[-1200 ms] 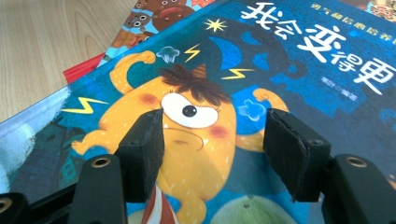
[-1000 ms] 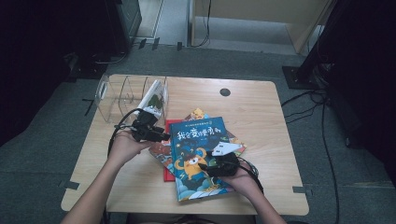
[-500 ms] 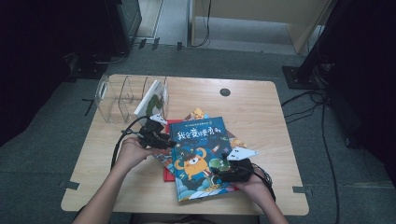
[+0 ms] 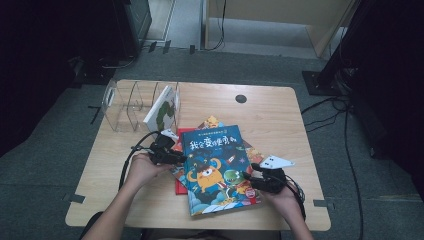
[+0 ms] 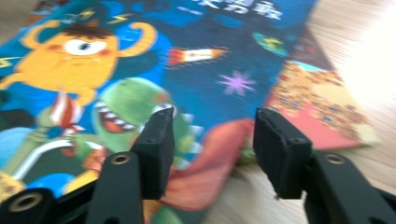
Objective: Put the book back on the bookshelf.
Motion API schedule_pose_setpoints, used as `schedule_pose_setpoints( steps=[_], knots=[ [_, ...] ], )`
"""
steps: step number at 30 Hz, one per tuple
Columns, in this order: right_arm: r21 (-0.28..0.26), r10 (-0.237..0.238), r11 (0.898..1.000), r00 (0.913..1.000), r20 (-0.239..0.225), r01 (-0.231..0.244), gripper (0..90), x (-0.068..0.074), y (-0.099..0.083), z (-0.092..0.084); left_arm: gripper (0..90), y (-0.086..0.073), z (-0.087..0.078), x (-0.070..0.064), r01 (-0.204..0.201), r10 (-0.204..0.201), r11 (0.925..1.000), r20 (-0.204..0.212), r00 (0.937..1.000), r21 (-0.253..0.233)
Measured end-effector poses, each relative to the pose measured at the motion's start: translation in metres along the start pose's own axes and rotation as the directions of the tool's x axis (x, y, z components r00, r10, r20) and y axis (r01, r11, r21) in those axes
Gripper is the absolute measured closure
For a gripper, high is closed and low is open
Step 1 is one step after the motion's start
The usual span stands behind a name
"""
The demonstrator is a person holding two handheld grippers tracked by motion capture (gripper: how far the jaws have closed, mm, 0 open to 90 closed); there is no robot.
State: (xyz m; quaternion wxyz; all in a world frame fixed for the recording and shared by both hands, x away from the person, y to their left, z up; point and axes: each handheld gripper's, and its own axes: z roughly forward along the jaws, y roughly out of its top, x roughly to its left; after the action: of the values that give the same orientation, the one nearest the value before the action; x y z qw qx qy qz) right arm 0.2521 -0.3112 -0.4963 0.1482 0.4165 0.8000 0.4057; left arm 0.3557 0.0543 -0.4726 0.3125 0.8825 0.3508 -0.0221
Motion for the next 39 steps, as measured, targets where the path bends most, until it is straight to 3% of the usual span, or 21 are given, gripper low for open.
schedule_pose_setpoints(
  steps=[5, 9, 12, 17, 27, 32, 34, 39],
  knots=[
    [-0.010, 0.049, 0.999, 0.9982, 0.035, -0.049, 65.6, -0.011, 0.001, -0.001, 77.7, -0.008, 0.000, -0.003, 0.011, -0.011, 0.9999, 0.008, 0.9999, -0.002],
    [-0.017, 0.047, 0.999, 0.9959, 0.077, -0.046, 73.7, -0.014, 0.004, 0.001, 79.5, -0.015, -0.002, -0.005, 0.008, -0.008, 0.9999, 0.009, 0.9999, -0.013],
    [-0.013, 0.052, 0.999, 0.9951, 0.084, -0.051, 78.5, -0.016, 0.006, 0.005, 82.1, -0.018, -0.002, -0.009, 0.023, -0.022, 0.9996, 0.020, 0.9996, -0.015],
    [0.014, 0.041, 0.999, 0.9914, 0.124, -0.043, 78.8, -0.019, 0.008, 0.013, 83.8, -0.021, -0.002, -0.013, 0.027, -0.026, 0.9994, 0.022, 0.9994, -0.021],
    [0.002, 0.062, 0.998, 0.9904, 0.123, -0.063, 79.6, -0.023, 0.012, 0.020, 81.0, -0.030, -0.005, -0.019, 0.055, -0.054, 0.9981, 0.048, 0.9974, -0.027],
    [0.006, 0.065, 0.998, 0.9908, 0.119, -0.066, 84.2, -0.023, 0.015, 0.022, 83.8, -0.033, -0.002, -0.024, 0.056, -0.053, 0.9978, 0.080, 0.9954, -0.034],
    [0.009, 0.059, 0.998, 0.9902, 0.127, -0.061, 86.5, -0.022, 0.016, 0.023, 85.5, -0.033, -0.002, -0.026, 0.044, -0.042, 0.9984, 0.064, 0.9971, -0.036],
    [0.014, 0.057, 0.998, 0.9903, 0.127, -0.059, 90.0, -0.021, 0.018, 0.026, 88.7, -0.037, -0.002, -0.026, 0.061, -0.057, 0.9972, 0.076, 0.9955, -0.043]
  ],
)
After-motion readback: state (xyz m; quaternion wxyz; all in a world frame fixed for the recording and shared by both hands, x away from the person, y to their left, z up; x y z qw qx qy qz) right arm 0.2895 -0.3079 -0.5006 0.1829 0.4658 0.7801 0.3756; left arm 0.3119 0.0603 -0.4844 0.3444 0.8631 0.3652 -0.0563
